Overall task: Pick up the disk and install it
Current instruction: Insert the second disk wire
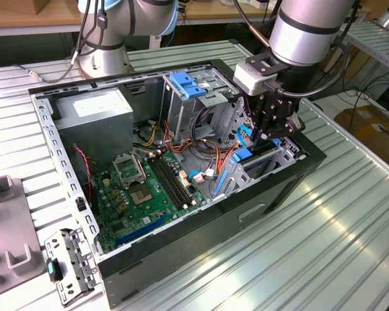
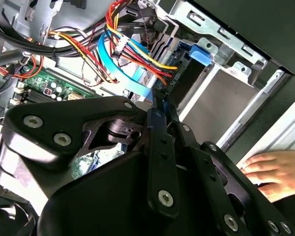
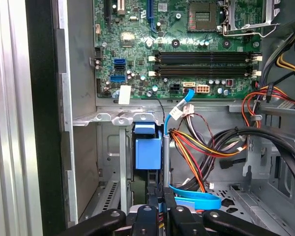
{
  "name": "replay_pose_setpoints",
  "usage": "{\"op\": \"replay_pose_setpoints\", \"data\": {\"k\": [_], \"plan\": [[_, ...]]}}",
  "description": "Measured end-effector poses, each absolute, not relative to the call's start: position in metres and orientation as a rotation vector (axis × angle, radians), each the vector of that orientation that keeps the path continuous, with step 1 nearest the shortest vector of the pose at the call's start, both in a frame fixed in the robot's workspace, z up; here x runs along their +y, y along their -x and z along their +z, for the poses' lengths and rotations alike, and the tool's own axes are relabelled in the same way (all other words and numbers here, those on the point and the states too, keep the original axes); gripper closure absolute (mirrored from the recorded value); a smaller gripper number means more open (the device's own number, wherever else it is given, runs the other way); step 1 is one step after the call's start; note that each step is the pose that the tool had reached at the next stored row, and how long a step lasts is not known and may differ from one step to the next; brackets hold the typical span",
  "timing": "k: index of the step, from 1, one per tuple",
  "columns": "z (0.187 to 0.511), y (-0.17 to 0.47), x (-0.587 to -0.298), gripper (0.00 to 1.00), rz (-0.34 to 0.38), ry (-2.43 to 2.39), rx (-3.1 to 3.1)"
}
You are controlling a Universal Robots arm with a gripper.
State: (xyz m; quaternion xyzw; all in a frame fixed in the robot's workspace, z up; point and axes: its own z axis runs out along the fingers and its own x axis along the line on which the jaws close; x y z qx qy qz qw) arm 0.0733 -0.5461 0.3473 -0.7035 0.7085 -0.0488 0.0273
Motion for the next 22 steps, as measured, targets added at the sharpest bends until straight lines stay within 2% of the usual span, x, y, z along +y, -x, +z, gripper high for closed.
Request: {"op": "replay_pose_setpoints", "data": {"k": [22], "plan": [[0.3399, -0.074, -0.5478, 0.84, -0.152, 2.172, 2.189]]}}
